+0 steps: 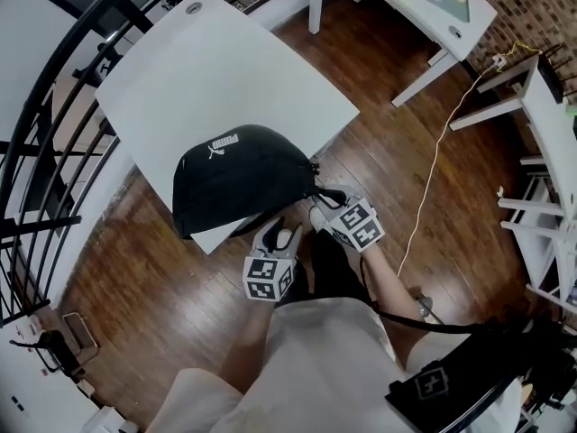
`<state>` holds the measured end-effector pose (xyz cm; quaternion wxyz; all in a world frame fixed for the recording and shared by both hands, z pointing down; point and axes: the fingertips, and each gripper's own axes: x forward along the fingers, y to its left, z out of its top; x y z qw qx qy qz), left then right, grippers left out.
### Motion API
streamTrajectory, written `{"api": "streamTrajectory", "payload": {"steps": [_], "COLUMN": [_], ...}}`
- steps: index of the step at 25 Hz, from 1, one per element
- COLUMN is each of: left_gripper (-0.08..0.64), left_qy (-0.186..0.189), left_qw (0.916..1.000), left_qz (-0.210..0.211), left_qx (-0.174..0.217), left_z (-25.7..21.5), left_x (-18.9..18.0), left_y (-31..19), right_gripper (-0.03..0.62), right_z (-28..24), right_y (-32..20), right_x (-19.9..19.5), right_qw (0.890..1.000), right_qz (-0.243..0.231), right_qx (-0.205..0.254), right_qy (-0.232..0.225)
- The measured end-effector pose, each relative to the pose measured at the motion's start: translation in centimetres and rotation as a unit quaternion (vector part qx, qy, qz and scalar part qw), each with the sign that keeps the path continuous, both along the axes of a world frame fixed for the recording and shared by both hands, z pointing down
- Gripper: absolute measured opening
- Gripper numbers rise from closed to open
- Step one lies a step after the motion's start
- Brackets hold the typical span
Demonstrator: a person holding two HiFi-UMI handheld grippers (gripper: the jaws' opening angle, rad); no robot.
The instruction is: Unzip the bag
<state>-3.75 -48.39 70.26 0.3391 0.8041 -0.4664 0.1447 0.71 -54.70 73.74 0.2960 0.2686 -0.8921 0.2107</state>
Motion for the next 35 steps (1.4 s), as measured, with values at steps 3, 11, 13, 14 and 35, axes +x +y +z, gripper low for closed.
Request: {"api": "streamTrajectory", "payload": {"steps": [3, 11, 13, 14, 35], "left_gripper": [0.224, 0.2, 0.173, 0.151, 0.034], "left_qy": [0.028, 0.146, 0.152, 0.154, 0.217], "left_qw": [0.9993, 0.9882, 0.9873, 0.9869, 0.9745], "left_qz": [-0.005, -0.041, -0.032, -0.027, -0.021], "left_qx": [0.022, 0.021, 0.035, 0.042, 0.051], "left_z": [-1.5, -3.2, -3.8, -4.0, -5.0], "left_x": [0.5, 1.6, 1.9, 2.1, 1.4], "left_y": [-1.2, -4.1, -4.1, -4.0, -4.8], "right_gripper": [0.029, 0.029, 0.029, 0.029, 0.029], "right_z": [-2.6, -5.8, -6.1, -6.2, -6.5], "right_y": [0.8, 1.3, 1.2, 1.2, 1.4], "right_x": [-0.5, -1.0, -0.9, -0.9, -0.6], "right_qw": [1.0, 0.999, 0.999, 0.999, 0.998], "right_qz": [-0.008, -0.032, -0.036, -0.04, -0.061], "right_qx": [-0.024, -0.026, -0.026, -0.028, -0.025], "right_qy": [-0.011, 0.001, 0.0, -0.001, 0.01]}}
